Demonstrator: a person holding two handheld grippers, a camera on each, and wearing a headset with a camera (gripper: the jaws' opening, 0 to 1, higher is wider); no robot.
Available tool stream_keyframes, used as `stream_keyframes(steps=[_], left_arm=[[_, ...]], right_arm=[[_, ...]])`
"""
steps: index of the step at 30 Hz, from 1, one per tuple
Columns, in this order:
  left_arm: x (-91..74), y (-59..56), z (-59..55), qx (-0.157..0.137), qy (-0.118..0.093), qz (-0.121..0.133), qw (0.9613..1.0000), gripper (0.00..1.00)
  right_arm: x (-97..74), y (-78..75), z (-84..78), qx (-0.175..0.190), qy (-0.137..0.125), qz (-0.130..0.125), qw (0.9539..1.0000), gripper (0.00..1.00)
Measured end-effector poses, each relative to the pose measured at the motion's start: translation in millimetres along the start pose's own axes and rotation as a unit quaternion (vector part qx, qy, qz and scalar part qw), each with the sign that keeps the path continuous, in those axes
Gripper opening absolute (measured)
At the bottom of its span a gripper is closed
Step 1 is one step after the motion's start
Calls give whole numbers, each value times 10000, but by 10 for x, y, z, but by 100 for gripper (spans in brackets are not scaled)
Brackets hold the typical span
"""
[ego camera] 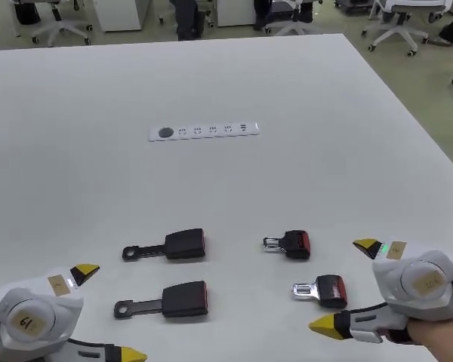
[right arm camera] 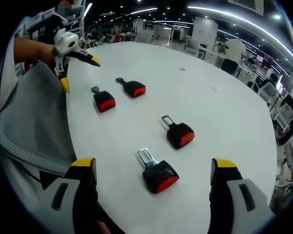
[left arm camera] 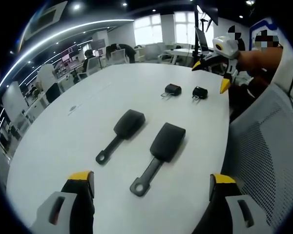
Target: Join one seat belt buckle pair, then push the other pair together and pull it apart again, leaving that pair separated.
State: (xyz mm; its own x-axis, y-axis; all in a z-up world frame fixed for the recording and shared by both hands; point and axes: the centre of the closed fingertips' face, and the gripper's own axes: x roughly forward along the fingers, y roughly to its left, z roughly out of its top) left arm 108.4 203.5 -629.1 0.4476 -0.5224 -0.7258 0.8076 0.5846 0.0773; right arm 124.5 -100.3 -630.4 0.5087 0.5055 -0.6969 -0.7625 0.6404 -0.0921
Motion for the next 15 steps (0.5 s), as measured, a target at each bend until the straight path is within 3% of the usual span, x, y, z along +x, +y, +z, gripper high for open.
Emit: stream_keyframes(steps=[15], left_arm=[[20, 24, 6, 41, -71, -28, 10000, 96]], right_arm=[[0, 12, 42, -76, -32, 44, 10000, 91]])
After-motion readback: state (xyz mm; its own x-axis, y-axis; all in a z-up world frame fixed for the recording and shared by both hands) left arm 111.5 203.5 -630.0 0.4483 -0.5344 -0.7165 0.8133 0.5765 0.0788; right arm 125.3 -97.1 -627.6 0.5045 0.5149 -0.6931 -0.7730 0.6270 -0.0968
